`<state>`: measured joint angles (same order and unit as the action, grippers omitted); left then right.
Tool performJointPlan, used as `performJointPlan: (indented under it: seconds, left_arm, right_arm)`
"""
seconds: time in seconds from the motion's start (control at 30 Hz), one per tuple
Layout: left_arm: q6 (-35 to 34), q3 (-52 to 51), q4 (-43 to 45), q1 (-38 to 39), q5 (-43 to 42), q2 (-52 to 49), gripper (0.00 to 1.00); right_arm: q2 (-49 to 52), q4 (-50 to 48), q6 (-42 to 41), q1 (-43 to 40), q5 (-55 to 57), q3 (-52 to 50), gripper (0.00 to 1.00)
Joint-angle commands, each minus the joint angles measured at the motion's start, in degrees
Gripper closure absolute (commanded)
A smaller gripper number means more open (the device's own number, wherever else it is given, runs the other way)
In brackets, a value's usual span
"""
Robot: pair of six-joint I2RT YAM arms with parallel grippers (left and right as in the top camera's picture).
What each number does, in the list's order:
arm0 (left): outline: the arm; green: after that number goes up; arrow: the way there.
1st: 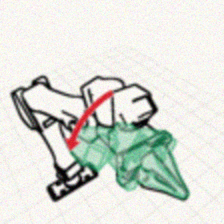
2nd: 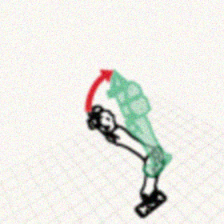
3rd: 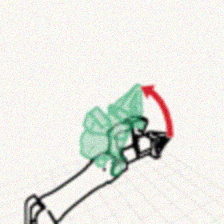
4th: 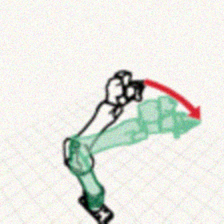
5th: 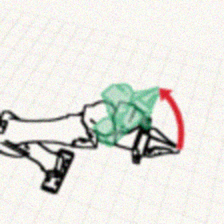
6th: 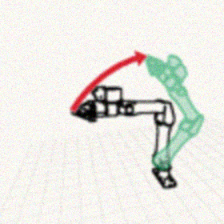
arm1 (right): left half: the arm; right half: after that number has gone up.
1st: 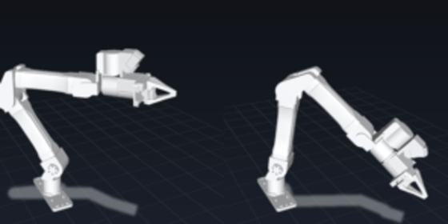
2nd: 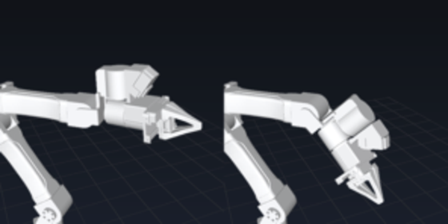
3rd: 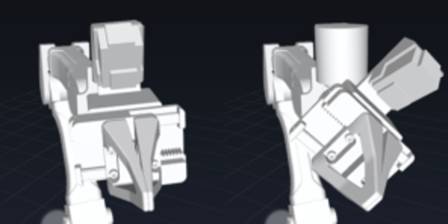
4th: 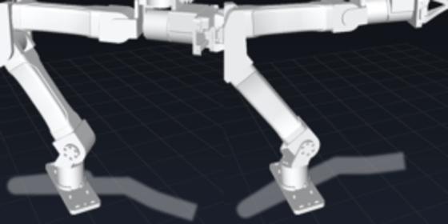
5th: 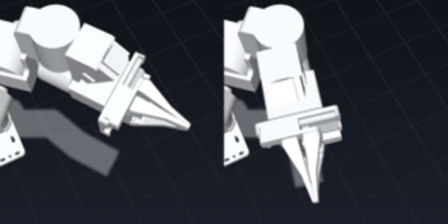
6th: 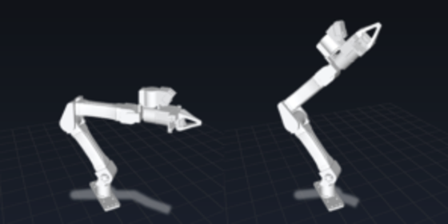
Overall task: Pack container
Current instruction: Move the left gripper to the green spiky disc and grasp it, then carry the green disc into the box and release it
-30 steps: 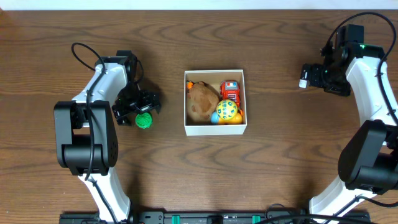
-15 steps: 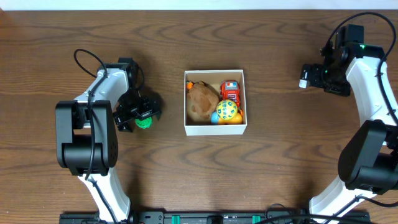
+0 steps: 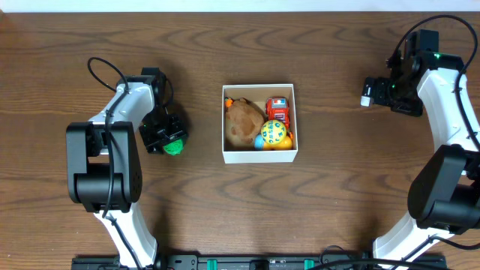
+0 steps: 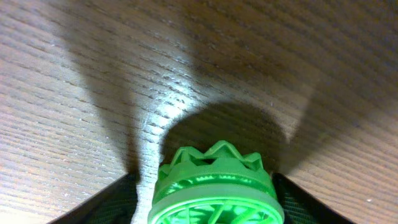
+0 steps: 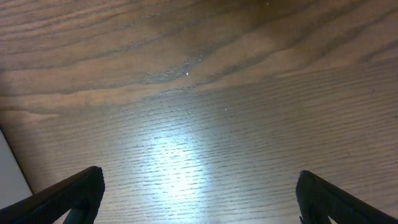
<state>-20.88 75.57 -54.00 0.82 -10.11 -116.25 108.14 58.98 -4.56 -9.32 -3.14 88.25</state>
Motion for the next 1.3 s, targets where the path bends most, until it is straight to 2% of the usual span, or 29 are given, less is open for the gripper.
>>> performJointPlan:
  seconds: [0.0,0.33,0.63,0.8,0.97,1.1,1.27]
  left_arm:
    - [0.9,-0.5,0.8,0.0,-0.8,-0.7,0.42]
    - [0.9,1.2,-0.3,0.0,-0.8,-0.3,0.59]
    - [0.9,12.0,-8.6,2.3,-0.8,5.2,0.61]
    - [1.7,18.3,-8.7,9.0,-0.8,12.2,0.62]
    - [3.3,20.0,-5.7,19.5,-0.8,16.8,0.62]
    - [3.3,19.2,-5.5,27.6,-0.8,15.9,0.62]
    - [3.3,17.4,-6.1,32.6,-0.8,13.1,0.62]
  right_arm:
    - [-1.1,0.2,-0.7,-0.4,-0.1,1.0,0.01]
    - [-1.1,0.2,-0.7,-0.4,-0.1,1.0,0.01]
    - [-1.1,0.2,-0.7,-0.4,-0.1,1.0,0.01]
    - [-1.1,0.1,-0.7,-0.4,-0.1,1.0,0.01]
    - [-1.1,-0.2,-0.7,-0.4,-0.1,1.0,0.01]
    - [-1.1,-0.2,-0.7,-0.4,-0.1,1.0,0.01]
    - [-1.1,0.1,-0.7,-0.4,-0.1,1.0,0.01]
